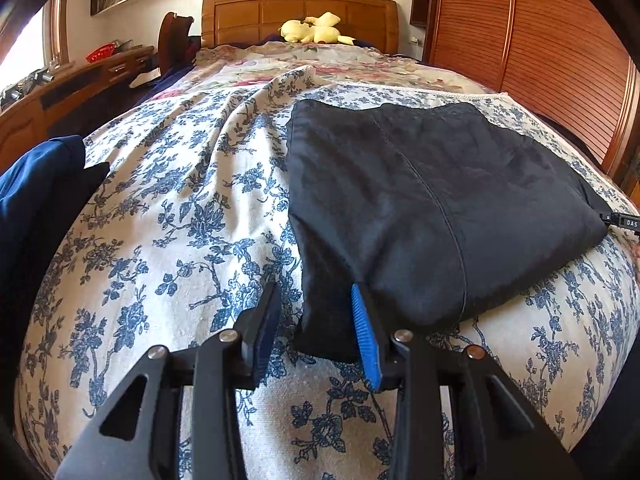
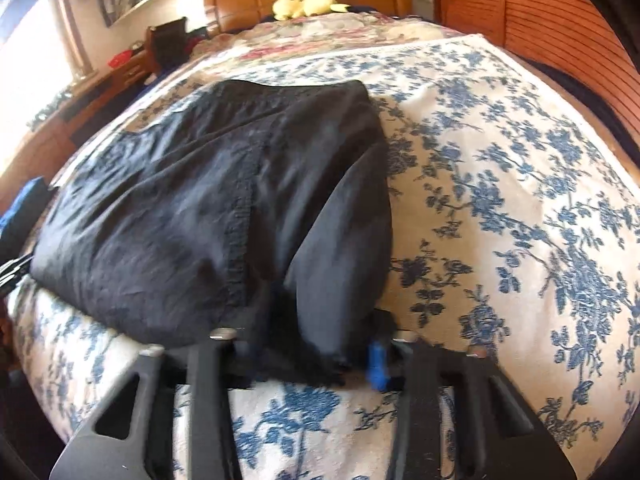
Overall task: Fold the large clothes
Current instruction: 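Close both grippers on the edge of the folded black jacket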
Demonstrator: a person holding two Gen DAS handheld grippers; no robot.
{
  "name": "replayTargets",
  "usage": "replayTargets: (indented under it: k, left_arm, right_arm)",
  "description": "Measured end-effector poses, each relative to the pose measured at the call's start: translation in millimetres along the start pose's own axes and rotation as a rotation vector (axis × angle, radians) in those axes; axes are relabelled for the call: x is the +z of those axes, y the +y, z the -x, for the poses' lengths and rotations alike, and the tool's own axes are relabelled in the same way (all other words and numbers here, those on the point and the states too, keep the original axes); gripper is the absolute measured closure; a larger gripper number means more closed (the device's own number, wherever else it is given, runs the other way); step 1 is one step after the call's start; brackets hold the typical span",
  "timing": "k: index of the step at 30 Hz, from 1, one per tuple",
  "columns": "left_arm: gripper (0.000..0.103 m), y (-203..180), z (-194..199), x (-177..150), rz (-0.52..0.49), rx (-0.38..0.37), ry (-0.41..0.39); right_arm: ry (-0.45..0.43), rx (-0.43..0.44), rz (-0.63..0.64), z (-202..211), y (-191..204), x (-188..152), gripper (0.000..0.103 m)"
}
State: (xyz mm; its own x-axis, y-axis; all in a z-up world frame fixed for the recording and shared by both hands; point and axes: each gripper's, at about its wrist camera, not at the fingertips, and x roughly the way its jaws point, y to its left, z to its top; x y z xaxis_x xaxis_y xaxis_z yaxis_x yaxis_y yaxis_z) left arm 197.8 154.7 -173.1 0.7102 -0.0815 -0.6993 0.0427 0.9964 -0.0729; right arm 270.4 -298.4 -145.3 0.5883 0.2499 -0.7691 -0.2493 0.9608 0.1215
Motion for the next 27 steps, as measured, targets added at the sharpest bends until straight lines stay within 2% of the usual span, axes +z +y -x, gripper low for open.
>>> replayTargets:
  k: [1,4,7,10,16,22,27]
  left_arm:
    - [0.087,0,0,1,0.003,-0.026,-0.003]
    - [0.099,-2,5,3,0.001,-0.037,-0.013]
    - [0.101,-7,15,4,0.003,-0.029,-0.023]
    - [0.101,-17,34,3,-0.005,-0.034,-0.044]
    - [0.101,-38,79,-5,-0.017,-0.073,-0.072]
    - [0.101,-61,112,-32,-0.028,-0.101,-0.077]
    - [0.100,-70,119,-46,-0.038,-0.092,-0.053]
  right_arm:
    - [-0.007,-0.003,0.009,2,2,0,0.086]
    - [-0.042,0.005,-0.001,11,5,4,0.092]
    - [-0.101,0.023,-0.017,26,4,7,0.094]
    - [-0.124,0.078,-0.065,40,-4,9,0.096]
    - [-0.183,0.079,-0.039,87,-10,15,0.096]
    - [-0.197,0.070,-0.011,138,-17,-14,0.096]
    - [-0.167,0.056,-0.008,155,-28,-43,0.096]
